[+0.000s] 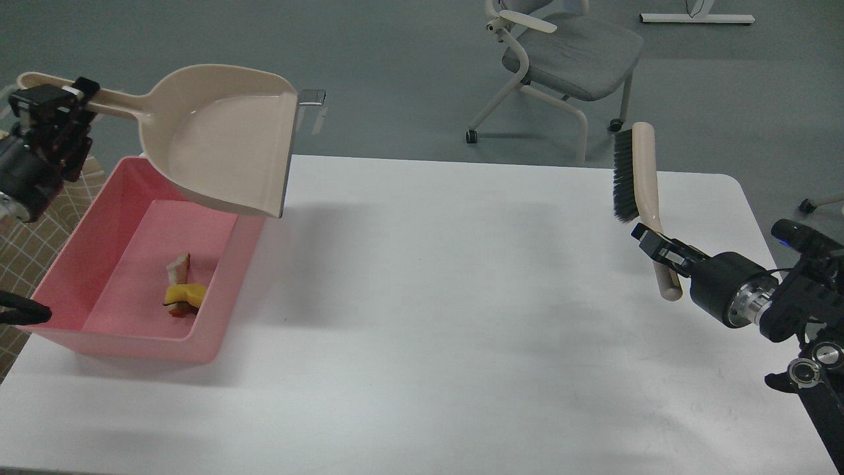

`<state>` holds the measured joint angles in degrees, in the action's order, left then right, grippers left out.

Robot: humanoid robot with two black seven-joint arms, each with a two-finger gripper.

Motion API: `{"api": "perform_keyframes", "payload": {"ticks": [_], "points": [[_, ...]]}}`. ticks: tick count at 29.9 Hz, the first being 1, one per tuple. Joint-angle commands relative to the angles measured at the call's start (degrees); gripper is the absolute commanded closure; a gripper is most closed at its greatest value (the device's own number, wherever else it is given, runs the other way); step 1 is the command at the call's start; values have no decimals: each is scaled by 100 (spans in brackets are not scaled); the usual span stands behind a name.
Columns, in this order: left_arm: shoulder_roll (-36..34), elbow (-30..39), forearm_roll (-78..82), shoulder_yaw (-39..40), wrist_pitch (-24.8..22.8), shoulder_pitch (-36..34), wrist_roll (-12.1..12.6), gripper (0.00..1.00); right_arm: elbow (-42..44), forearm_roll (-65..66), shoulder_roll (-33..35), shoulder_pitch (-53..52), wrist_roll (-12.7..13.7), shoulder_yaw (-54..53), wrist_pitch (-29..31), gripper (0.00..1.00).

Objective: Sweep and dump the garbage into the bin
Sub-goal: 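Lower the empty dustpan back onto the table with the left gripper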

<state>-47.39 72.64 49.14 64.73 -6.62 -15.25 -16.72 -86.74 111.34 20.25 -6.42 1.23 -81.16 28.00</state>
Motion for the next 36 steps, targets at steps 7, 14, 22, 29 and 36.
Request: {"api": "perform_keyframes", "payload": {"ticks": [7,14,22,29,36], "points": [[950,5,272,-1233,705,-752,222,100,-1,-25,5,18,0,-5,0,90],[1706,-4,280,-1788,1277,-813,274,100,60,-25,5,9,-8,-5,0,90],[2417,-206,403,-2033,1629,-804,406,100,52,-25,14,35,-26,13,0,90],[3015,-487,860,-2131,1761,-735,389,100,-19,-25,215,457,-26,153,0,90],[3104,-584,1221,-2342,1945,-725,371,100,-10,-16,304,677,-26,382,0,90]]}}
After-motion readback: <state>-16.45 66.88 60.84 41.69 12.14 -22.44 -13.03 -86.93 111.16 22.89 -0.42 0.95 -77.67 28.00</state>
